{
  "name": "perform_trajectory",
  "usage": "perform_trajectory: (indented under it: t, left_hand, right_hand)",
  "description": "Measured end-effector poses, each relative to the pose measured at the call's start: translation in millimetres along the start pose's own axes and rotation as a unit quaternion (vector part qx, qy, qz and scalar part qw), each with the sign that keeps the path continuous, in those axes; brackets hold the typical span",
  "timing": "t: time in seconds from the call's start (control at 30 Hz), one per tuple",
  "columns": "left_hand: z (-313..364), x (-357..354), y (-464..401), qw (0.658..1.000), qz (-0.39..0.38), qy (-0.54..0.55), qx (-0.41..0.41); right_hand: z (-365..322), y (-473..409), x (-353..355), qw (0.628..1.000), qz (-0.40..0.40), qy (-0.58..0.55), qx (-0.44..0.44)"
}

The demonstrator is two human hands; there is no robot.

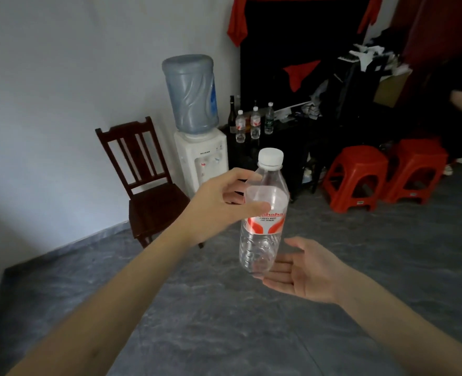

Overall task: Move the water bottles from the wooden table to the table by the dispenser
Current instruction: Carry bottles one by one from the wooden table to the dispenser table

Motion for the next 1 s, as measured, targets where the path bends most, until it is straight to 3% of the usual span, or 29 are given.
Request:
perform_trajectory:
  t: [0.53,1.0]
  left_hand:
    - [-30.3,9.2,-170.0,1.0,-0.023,0.002,0.003]
    - [-106.7,123.8,-327.0,1.0,-0.004,0.021,-0.017]
  right_hand:
    - [-132.6,-47.3,87.4,0.999,0.032,-0.016,0.018]
    - [-288.0,-179.4,124.1,0.997,0.073,-0.012,0.01]
Point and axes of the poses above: each hand's wrist, its own y-axis away from the middle knuckle, its own x-axis out of the back of the hand, z = x × y, the point moved 10 cm from there along -y, towards the middle knuckle, and after that the axes turned 15 degrees about -z, right-handed, at the moved point
